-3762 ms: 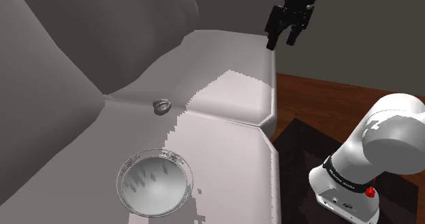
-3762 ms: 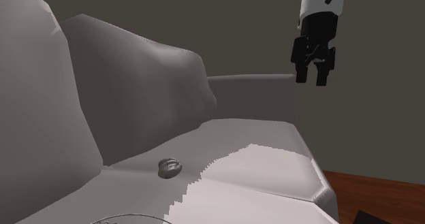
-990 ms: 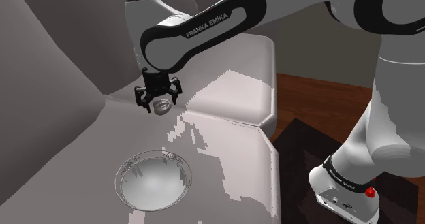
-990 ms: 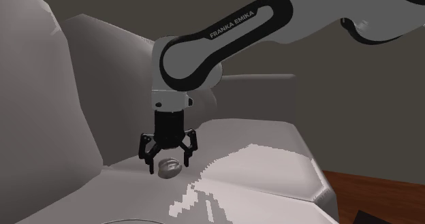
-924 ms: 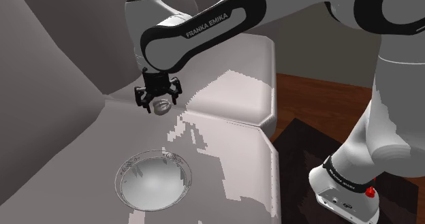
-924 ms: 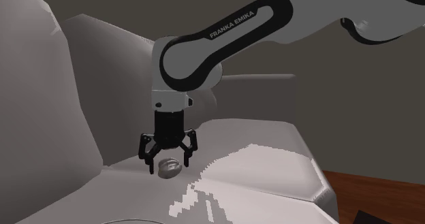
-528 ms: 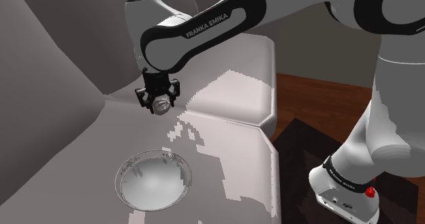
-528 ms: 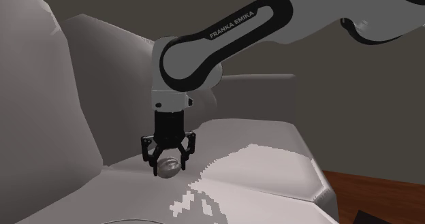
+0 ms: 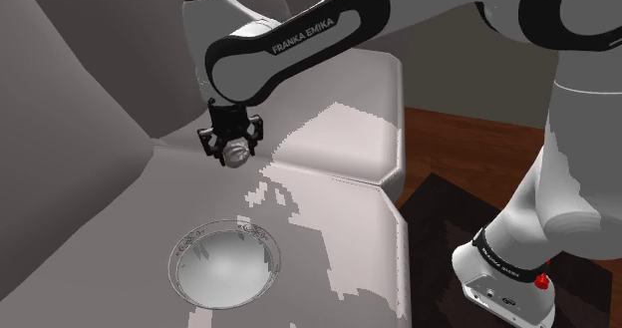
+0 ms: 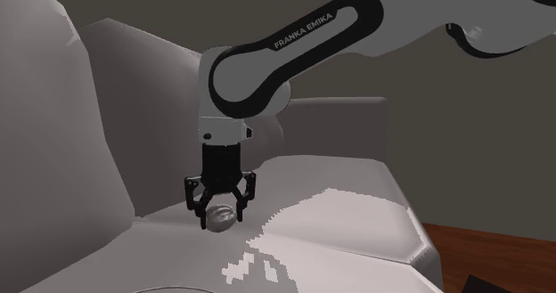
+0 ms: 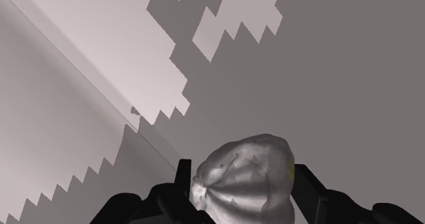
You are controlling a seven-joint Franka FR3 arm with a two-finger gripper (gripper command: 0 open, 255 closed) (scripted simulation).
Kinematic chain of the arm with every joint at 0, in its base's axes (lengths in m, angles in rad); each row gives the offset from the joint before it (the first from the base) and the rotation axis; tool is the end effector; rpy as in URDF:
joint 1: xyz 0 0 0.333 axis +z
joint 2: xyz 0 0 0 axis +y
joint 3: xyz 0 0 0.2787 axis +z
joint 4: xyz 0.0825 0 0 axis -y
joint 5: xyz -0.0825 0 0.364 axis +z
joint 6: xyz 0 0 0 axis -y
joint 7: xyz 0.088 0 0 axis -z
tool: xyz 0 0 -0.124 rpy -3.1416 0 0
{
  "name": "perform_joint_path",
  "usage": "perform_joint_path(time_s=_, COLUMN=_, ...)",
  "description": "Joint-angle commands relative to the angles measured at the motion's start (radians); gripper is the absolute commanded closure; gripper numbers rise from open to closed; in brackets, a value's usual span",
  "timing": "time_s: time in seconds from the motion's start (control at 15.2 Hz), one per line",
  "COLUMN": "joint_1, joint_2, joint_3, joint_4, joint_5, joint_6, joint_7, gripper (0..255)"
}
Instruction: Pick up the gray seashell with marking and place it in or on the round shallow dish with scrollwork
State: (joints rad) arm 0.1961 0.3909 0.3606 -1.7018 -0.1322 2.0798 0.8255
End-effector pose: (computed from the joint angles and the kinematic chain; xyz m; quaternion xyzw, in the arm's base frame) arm 0.5442 0.3092 0.3378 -0.9933 0.1152 0.0004 0.0119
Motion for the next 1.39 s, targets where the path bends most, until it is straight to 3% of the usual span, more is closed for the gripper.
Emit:
perform_joint_path(time_s=0.0, joint_1=-0.001, joint_2=-0.008, joint_3=0.002, joint_4=0.010, joint_5=0.004, joint_6=-0.017, joint_7=-0.002, gripper=255)
perform_joint_path(time_s=1.32, joint_1=0.001, joint_2=-0.064, joint_3=0.014, joint_4=0.204, joint_5=0.030, joint_6=-0.263, joint_7=-0.018, gripper=255)
